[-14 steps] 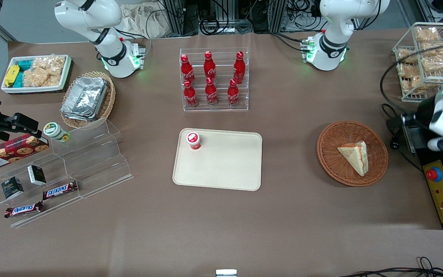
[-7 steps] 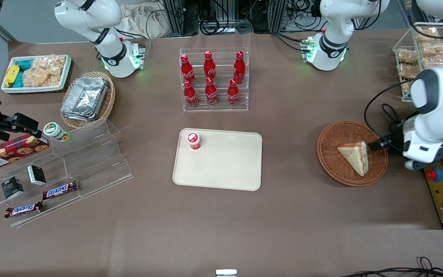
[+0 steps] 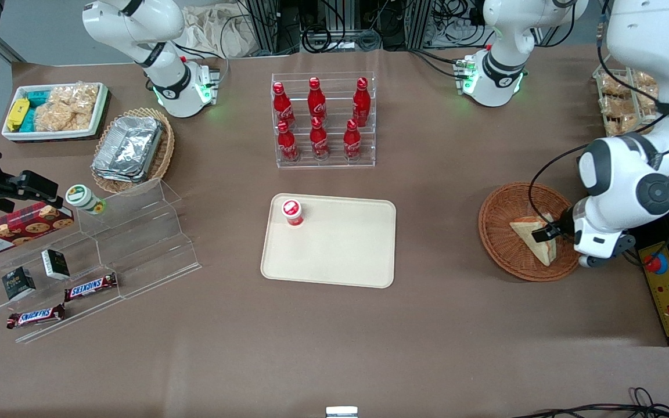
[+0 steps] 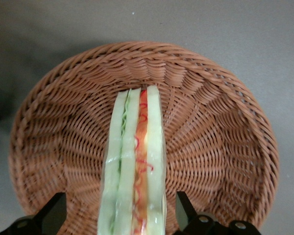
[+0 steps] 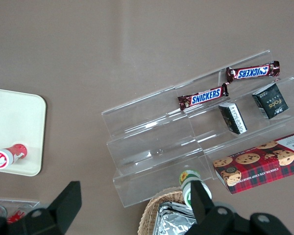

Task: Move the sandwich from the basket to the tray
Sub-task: 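Lower the left gripper over the wrapped sandwich and close on it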

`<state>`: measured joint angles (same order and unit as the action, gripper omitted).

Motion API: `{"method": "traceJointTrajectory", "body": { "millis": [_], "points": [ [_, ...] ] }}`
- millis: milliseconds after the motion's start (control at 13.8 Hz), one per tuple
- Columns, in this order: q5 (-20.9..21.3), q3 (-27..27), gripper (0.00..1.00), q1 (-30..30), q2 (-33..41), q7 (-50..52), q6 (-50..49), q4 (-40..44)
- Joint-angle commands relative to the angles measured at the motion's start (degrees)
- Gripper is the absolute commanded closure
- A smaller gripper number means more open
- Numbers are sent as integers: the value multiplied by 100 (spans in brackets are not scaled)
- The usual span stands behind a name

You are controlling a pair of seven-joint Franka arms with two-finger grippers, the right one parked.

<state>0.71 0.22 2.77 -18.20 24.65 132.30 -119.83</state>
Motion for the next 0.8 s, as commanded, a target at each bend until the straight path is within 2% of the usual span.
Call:
{"method": "traceJointTrajectory", "body": {
  "millis": [0, 73, 218, 364, 509, 727],
  "points": [
    [-167, -5, 0, 13, -96, 101, 619, -303],
    [-281, -5, 7, 13, -131, 145, 665, -295],
    [-343, -5, 36, 5, -97, 381, 613, -251],
    [-335, -14, 58, -13, -53, 601, 569, -181],
    [-334, -31, 75, -48, 35, 672, 324, -146],
    [-256, -66, 75, -127, 394, 646, -281, 12]
  ]
}}
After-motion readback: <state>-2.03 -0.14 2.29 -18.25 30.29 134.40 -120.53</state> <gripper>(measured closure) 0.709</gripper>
